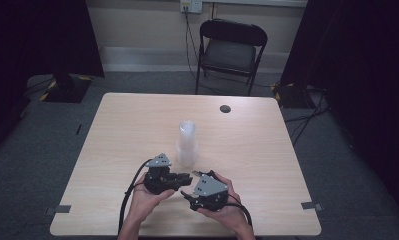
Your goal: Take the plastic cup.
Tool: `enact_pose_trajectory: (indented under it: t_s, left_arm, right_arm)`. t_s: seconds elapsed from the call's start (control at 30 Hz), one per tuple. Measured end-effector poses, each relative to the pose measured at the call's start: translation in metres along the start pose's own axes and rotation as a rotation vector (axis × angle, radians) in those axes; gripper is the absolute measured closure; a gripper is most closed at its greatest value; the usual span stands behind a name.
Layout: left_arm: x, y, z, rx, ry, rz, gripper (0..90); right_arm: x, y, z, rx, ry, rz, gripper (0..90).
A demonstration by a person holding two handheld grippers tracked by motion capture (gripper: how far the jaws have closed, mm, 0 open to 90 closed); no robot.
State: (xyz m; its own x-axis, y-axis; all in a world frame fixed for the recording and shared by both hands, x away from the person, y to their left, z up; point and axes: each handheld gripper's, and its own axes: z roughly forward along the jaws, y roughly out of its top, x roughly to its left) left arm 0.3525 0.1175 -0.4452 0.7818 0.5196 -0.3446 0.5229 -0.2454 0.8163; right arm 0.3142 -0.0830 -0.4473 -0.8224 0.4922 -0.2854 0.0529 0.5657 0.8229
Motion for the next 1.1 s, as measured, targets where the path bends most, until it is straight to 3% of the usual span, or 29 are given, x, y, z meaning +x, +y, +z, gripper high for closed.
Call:
enact_pose_trajectory:
  t_s: [0.37, 0.57, 0.67, 0.9, 1.1]
  left_arm:
    - [0.0, -0.01, -0.009, -0.105, 0.009, -0.033, 71.4]
    - [-0.002, -0.011, -0.014, -0.145, 0.031, -0.02, 67.0]
    - [-0.005, -0.015, -0.017, -0.18, 0.016, -0.02, 65.6]
    - [-0.006, -0.022, -0.024, -0.2, 0.06, 0.011, 55.8]
    - [-0.006, -0.029, -0.029, -0.213, 0.139, 0.029, 42.8]
  right_arm:
    - [-0.005, -0.005, 0.001, -0.004, -0.004, 0.059, 30.3]
    - [-0.006, -0.006, 0.0, -0.012, -0.007, 0.08, 30.3]
    - [-0.007, -0.007, 0.0, -0.011, -0.011, 0.093, 30.3]
    - [-0.013, -0.012, -0.002, -0.007, -0.028, 0.135, 30.3]
    - [-0.024, -0.014, -0.005, -0.026, -0.054, 0.211, 30.4]
